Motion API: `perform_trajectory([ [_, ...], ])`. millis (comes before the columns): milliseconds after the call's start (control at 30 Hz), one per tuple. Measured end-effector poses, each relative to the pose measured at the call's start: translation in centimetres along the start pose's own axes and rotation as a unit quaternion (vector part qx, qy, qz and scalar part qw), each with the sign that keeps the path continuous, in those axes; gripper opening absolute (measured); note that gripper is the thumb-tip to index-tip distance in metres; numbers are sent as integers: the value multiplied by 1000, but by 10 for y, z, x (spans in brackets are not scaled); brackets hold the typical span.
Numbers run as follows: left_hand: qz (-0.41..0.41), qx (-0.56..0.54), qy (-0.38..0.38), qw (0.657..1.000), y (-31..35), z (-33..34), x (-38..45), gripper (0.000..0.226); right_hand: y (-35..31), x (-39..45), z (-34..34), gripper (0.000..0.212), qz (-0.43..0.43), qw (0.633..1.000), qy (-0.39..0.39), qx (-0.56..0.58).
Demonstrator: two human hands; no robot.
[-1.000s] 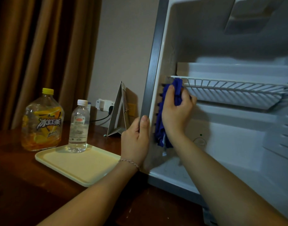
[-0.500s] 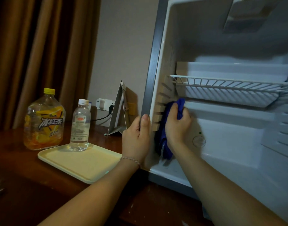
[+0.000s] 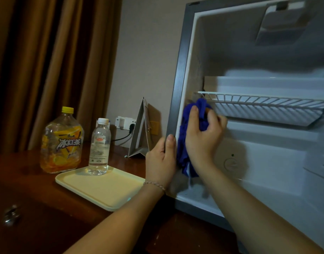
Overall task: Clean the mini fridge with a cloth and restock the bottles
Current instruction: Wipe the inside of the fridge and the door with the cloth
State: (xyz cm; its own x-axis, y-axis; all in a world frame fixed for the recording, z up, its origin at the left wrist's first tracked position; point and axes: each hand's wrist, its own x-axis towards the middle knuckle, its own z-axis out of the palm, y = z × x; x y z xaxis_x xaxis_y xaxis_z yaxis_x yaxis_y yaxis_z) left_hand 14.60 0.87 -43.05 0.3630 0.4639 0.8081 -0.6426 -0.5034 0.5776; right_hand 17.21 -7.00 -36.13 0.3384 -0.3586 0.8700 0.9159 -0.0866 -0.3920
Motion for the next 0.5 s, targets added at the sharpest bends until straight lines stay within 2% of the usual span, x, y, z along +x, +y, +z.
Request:
perform_trajectory([
  [67,-2,-8,1,1000,2,0,0,47,1,16,7,16,3,1000,-5,4],
  [167,-1,-16,1,1000,3,2,-1,41,8,30,14,21,52,999,-7,6],
  [300,-3,-36,-1,999,3,3,-1,47,18,38,14,24,87,996,-19,0],
  [500,-5,-33,-1,999,1,2,-1,44,32,22,13,23,132,991,3,4],
])
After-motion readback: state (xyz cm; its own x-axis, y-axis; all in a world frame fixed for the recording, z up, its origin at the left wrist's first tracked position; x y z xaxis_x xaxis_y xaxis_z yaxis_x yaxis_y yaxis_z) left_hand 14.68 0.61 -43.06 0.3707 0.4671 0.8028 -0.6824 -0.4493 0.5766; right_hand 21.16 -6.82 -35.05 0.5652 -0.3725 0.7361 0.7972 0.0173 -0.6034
